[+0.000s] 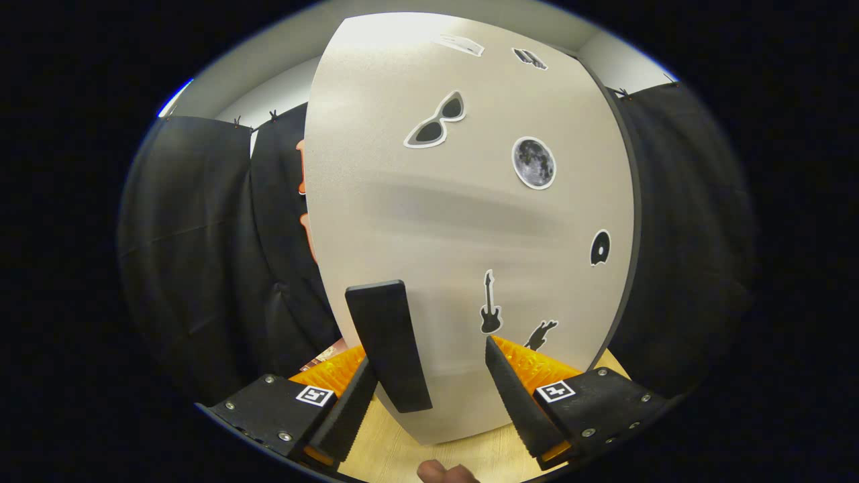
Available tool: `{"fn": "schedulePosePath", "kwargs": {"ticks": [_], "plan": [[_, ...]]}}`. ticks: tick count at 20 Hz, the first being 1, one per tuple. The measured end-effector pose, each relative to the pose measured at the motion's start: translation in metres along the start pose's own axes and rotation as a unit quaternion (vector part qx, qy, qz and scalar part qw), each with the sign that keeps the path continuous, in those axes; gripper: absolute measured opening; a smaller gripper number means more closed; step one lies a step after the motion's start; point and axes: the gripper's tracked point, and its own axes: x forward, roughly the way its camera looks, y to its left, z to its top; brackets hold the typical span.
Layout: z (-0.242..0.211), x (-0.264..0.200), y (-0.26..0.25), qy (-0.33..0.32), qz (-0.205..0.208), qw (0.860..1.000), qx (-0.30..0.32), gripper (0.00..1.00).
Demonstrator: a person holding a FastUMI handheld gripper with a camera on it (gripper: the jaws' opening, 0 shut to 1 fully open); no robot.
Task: Open the shoe cabinet door, grab the shoes and put them into the shoe cabinet, then close the shoe cabinet door.
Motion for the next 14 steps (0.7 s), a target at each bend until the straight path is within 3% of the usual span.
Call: {"fn": "schedulePosePath", "kwargs": {"ticks": [7, 14], "plan": [[0.001, 0.036, 0.009, 0.004, 0.032, 0.999, 0.007, 0.96], [0.005, 0.053, 0.016, -0.001, 0.012, 1.000, -0.008, 0.98]]}}
